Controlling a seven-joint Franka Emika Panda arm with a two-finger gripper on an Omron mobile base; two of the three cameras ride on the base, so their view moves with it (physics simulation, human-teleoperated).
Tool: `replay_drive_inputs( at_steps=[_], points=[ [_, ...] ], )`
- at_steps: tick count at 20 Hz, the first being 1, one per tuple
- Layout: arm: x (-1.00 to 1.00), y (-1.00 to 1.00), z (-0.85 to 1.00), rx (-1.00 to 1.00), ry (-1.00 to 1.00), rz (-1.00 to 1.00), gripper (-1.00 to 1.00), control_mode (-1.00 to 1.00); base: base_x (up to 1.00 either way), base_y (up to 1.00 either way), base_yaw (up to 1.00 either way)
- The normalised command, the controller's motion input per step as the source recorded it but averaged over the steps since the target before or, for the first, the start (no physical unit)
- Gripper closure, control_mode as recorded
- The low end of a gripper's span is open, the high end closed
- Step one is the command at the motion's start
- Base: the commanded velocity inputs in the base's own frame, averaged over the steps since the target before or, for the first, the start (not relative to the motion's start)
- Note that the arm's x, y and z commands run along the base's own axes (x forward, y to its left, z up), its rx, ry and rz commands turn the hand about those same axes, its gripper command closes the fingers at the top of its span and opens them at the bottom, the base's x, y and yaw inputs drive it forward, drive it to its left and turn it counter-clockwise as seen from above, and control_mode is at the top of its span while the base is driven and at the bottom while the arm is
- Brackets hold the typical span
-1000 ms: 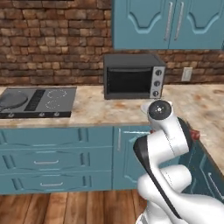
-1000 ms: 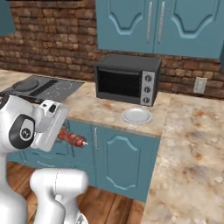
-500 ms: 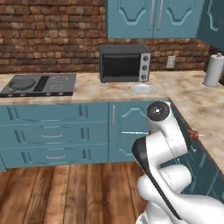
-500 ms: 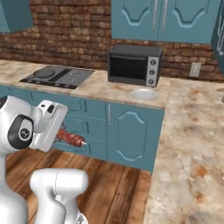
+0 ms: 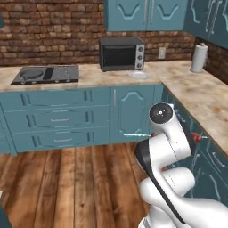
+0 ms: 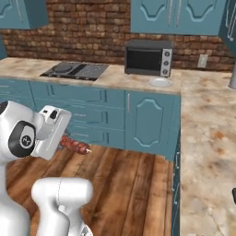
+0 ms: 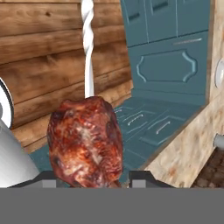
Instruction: Place the cold items (cucumber and onion) from the fridge in one tupperware on the dining counter. Place the warm items (hot dog and kebab skewer) in the stove area in another tupperware.
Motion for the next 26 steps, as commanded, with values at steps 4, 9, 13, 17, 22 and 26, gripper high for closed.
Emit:
replay_drive_inputs(
  at_steps=[4,9,13,17,22,26],
  points=[
    [0.0,0.0,0.0,0.0,0.0,0.0,1.0,1.0,-1.0,0.57,-0.16],
    [0.0,0.0,0.0,0.0,0.0,0.0,1.0,1.0,-1.0,0.4,-0.09],
    [0.0,0.0,0.0,0.0,0.0,0.0,1.0,1.0,-1.0,0.19,0.0],
    [0.0,0.0,0.0,0.0,0.0,0.0,1.0,1.0,-1.0,0.2,0.03],
    [0.0,0.0,0.0,0.0,0.0,0.0,1.0,1.0,-1.0,0.39,0.06],
    [0.0,0.0,0.0,0.0,0.0,0.0,1.0,1.0,-1.0,0.96,0.01]
  ],
)
